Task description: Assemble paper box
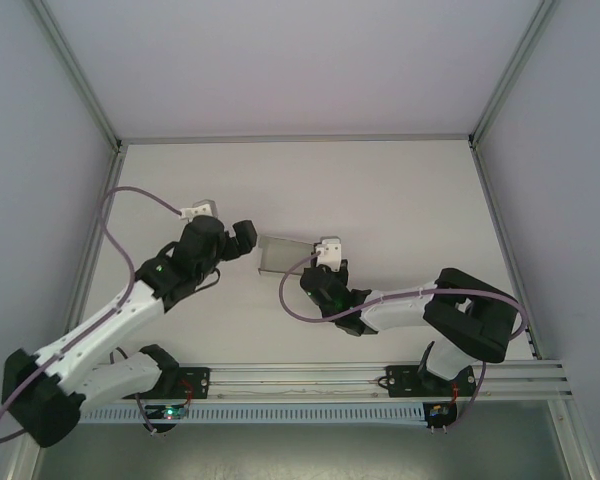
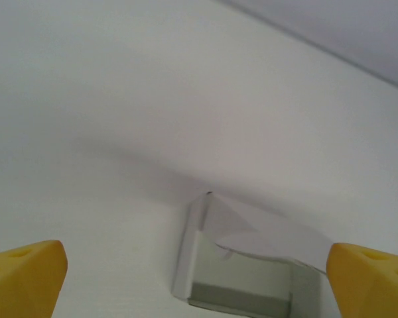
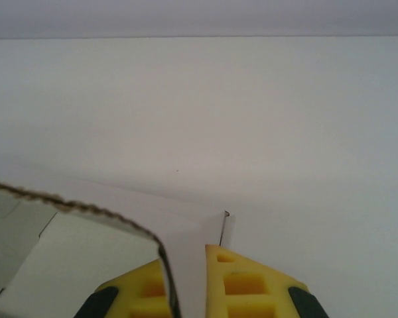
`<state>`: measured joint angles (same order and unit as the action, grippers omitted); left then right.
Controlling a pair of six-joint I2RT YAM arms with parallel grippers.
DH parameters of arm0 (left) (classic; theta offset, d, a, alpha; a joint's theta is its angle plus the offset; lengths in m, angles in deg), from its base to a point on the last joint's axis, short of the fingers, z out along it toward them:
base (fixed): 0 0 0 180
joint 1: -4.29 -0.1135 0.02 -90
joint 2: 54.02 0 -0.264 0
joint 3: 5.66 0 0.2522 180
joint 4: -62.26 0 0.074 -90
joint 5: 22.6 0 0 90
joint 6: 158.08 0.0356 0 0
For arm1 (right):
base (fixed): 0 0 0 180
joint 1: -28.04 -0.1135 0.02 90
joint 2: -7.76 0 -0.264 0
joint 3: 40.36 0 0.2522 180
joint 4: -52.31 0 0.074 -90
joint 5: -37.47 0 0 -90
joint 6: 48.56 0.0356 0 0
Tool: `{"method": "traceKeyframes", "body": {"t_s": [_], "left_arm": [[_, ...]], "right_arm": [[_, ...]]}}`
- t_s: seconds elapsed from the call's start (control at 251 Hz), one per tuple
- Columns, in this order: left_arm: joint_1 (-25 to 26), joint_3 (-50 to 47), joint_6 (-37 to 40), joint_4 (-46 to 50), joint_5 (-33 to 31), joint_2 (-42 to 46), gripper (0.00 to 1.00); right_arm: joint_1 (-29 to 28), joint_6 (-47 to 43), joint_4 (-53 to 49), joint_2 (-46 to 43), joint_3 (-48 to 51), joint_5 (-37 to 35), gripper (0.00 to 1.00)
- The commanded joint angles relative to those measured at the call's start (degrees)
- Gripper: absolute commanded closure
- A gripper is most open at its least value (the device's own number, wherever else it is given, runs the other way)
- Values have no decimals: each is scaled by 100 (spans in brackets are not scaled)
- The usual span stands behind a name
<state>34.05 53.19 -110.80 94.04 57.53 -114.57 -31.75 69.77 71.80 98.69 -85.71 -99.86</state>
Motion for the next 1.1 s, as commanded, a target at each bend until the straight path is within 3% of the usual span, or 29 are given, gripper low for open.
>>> {"method": "traceKeyframes", "body": {"t_s": [0.0, 0.255, 0.391, 0.838, 0.95, 1.093], "left_arm": [[-501, 41, 25, -582, 1268, -568, 0], [-770, 686, 237, -971, 2233, -1794, 0], [-796, 888, 288, -955, 2294, -2349, 1], [-796, 344, 239, -1623, 2654, -3038, 23], [-796, 89, 125, -1891, 2728, -3065, 31], [-787, -193, 66, -2160, 2649, -2972, 33]], "right_arm": [[-33, -450, -320, 292, 179, 578, 99], [-25, -630, -399, 371, 99, 602, 99], [-7, -654, -370, 433, 93, 676, 99], [177, -656, -38, 433, 422, 1059, 96], [196, -773, 36, 377, 494, 1275, 87], [196, -890, 29, 29, 709, 1970, 60]]}}
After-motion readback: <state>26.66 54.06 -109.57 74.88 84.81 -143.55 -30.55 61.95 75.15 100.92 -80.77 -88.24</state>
